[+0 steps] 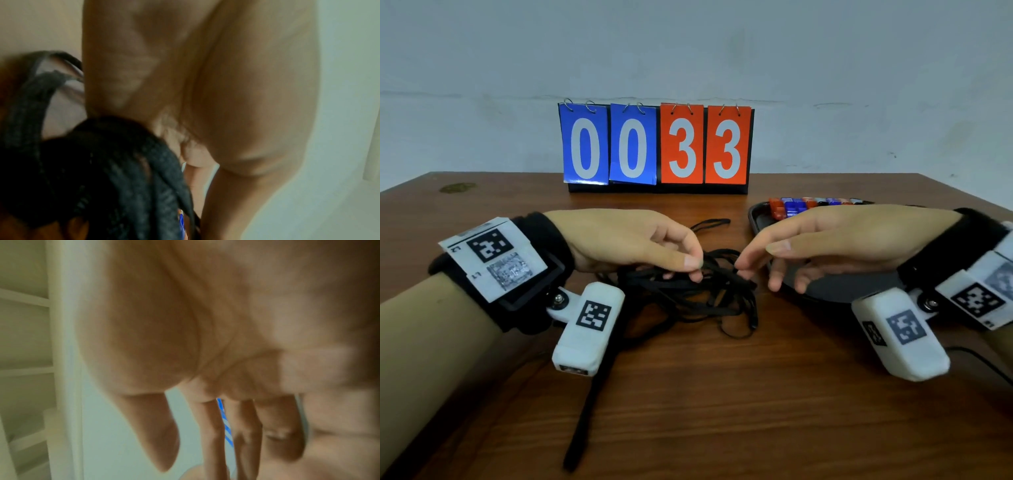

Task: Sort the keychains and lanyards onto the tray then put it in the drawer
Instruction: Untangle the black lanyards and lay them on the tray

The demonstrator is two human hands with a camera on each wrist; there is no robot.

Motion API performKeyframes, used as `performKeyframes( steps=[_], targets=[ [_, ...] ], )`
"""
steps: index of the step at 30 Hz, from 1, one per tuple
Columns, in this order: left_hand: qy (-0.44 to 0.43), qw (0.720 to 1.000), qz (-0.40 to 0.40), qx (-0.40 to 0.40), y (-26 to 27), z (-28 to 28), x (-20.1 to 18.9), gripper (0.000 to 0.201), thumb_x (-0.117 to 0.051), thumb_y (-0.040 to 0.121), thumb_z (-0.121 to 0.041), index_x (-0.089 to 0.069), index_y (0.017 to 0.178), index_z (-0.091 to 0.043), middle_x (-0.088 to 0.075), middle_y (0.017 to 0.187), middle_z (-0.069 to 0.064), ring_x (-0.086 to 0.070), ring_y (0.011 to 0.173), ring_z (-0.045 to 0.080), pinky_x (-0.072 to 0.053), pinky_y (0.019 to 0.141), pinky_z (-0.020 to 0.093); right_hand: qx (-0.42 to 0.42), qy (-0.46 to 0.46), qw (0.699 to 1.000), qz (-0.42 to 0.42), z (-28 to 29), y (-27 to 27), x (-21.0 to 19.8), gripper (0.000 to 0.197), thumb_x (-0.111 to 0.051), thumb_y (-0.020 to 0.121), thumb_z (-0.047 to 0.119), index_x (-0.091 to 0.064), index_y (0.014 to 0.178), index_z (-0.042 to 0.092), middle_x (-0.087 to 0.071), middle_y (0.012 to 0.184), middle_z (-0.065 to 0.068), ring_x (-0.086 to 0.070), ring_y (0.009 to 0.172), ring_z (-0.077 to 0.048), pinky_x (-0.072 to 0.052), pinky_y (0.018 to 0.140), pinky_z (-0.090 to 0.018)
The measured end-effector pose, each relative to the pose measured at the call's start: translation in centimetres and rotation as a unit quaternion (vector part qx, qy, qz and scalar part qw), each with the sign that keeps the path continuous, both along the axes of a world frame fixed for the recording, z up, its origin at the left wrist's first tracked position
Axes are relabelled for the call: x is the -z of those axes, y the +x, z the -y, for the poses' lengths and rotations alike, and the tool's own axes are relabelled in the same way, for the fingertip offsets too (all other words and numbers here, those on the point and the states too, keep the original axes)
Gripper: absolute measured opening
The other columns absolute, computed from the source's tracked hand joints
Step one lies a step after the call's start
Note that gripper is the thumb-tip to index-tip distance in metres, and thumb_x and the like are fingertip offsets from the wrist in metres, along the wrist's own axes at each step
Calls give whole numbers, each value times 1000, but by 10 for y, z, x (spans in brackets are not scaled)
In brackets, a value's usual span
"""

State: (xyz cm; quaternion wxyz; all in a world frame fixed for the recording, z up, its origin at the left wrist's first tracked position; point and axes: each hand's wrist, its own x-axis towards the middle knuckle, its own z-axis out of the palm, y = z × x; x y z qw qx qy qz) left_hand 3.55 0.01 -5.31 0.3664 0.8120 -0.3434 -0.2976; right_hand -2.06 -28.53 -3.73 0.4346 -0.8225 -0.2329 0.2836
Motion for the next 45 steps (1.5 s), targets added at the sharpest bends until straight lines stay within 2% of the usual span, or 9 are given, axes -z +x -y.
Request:
performKeyframes(
  steps=[6, 11, 15, 19, 25, 31, 38, 41, 45],
  targets=[
    [-76, 996, -36, -24, 1, 2, 4, 13, -60, 100, -25, -69, 94, -19, -64, 98, 16, -52, 72, 12, -44, 57, 16, -13, 42, 998, -34, 0, 5, 5, 39, -48, 99, 29, -64, 130, 11, -66, 128, -11, -61, 98, -20, -49, 72, -22],
    [-142, 987, -39, -66, 3, 5, 5, 17, -55, 101, -21, -66, 91, -12, -63, 74, -5, -52, 63, 5, -43, 55, 13, -23, 53, 997, -44, 1, 8, 6, 33, -46, 101, 25, -66, 121, 8, -66, 102, -10, -60, 88, -16, -50, 70, -21],
    [-213, 969, -62, -112, 4, 4, 7, 19, -59, 95, -30, -72, 85, -19, -62, 91, 7, -52, 75, 10, -44, 67, 22, 57, 111, 992, 4, -1, 9, 7, 28, -47, 101, 23, -71, 93, 11, -54, 76, -3, -49, 70, -11, -41, 62, -23],
    [-266, 942, -86, -186, 6, 6, 5, 15, -53, 101, -25, -60, 92, -15, -59, 71, -2, -57, 66, 11, -49, 68, 24, 158, 212, 964, 16, -2, 13, 0, 28, -56, 93, 31, -68, 70, 20, -46, 73, -2, -43, 67, -11, -35, 64, -27],
    [-331, 902, -105, -257, 7, 5, -1, 19, -48, 107, -23, -58, 94, -14, -28, 56, -7, -26, 42, 5, -39, 50, 20, 248, 290, 924, -1, 2, 17, -2, 29, -56, 98, 34, -63, 75, 19, -41, 62, 2, -57, 72, -15, -42, 83, -32],
    [-354, 875, -120, -308, 10, 3, 0, 18, -53, 105, -25, -57, 91, -15, -24, 57, -7, -19, 45, 6, -19, 39, 17, 275, 327, 904, -15, 3, 16, -7, 21, -52, 100, 31, -62, 86, 19, -35, 62, 6, -40, 55, -9, -41, 62, -24],
    [-397, 844, -155, -325, 16, -2, -2, 17, -53, 104, -25, -55, 90, -16, -22, 59, -8, -17, 45, 6, -18, 38, 18, 304, 316, 899, -17, 1, 18, -5, 19, -57, 98, 33, -62, 89, 17, -33, 63, 7, -29, 47, -7, -49, 63, -24],
    [-434, 823, -183, -319, 19, -8, -5, 22, -52, 101, -25, -51, 81, -18, -21, 60, -8, -17, 44, 6, -18, 37, 18, 318, 332, 888, -5, 2, 18, -8, 25, -55, 99, 39, -60, 84, 19, -32, 61, 8, -26, 45, -5, -36, 46, -15],
    [-489, 781, -206, -330, 27, -21, -9, 25, -47, 100, -23, -44, 75, -19, -24, 61, -8, -17, 45, 7, -17, 39, 19, 312, 344, 885, -16, 5, 18, -9, 28, -54, 100, 40, -58, 83, 18, -31, 60, 9, -24, 45, -6, -25, 41, -15]
  ],
)
